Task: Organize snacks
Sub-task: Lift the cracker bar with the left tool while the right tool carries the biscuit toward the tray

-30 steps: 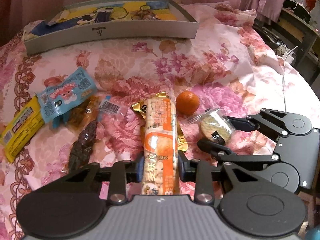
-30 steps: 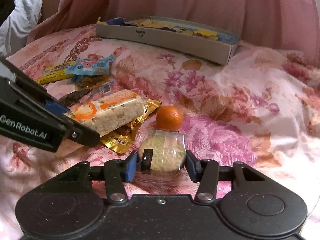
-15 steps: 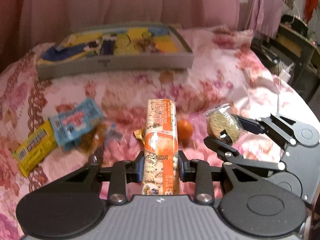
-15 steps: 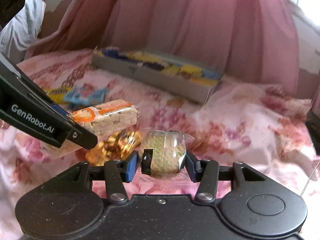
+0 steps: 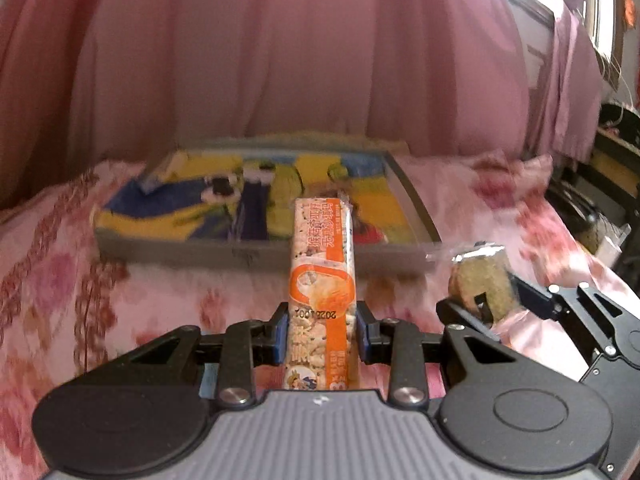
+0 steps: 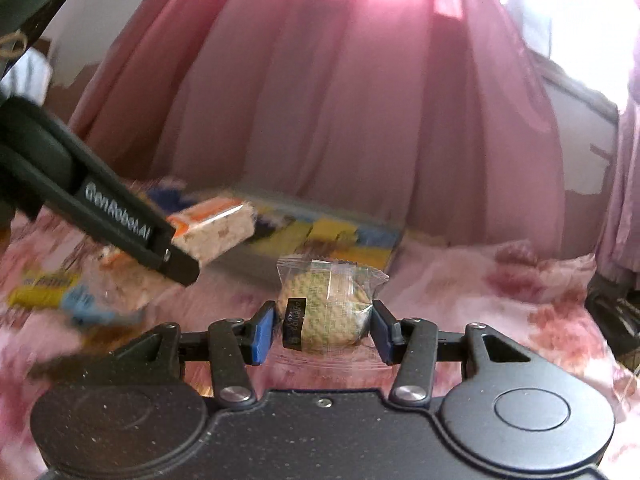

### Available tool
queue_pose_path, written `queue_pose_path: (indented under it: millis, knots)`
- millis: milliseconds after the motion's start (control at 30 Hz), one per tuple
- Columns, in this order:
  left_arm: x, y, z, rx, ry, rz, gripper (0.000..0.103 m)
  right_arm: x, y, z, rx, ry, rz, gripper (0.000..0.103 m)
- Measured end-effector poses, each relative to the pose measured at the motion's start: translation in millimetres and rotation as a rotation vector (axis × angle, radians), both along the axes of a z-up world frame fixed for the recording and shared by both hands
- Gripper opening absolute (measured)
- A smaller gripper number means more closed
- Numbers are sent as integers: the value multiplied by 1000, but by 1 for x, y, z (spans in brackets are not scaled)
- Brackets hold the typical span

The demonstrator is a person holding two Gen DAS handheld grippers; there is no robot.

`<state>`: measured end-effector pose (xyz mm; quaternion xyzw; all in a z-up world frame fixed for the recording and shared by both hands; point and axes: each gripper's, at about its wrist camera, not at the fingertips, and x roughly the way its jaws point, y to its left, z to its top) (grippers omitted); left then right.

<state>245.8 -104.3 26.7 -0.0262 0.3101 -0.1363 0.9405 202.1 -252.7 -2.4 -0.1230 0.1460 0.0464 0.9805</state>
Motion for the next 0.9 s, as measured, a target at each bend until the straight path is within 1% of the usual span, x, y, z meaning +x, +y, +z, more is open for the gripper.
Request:
queue_pose_path:
  millis: [200, 333, 467, 567, 667, 733, 800, 900]
  knots:
    - [44, -8, 5, -22, -67, 19, 35, 41, 1, 10, 22, -105, -15, 51]
    - [75, -12, 2, -49, -85, 42, 35, 69, 2, 7, 34, -129, -10, 51]
    - [101, -15, -7, -59, -81, 64, 35, 92, 0, 0, 60, -121, -14, 51]
    - [116, -19, -15, -48, -77, 72, 35, 109, -5, -6, 91, -89, -21, 51]
    - [128, -22, -21, -56, -59, 85, 35, 122, -10, -12, 110, -61, -31, 51]
    - [135, -22, -26, -70, -43, 100, 35, 129, -13, -13, 127, -45, -43, 51]
    - [139, -23, -31, -66, -36, 105, 35, 134, -14, -16, 140, -32, -49, 51]
    - [140, -24, -37, -57, -29, 111, 35, 134, -9, -22, 129, -24, -48, 51]
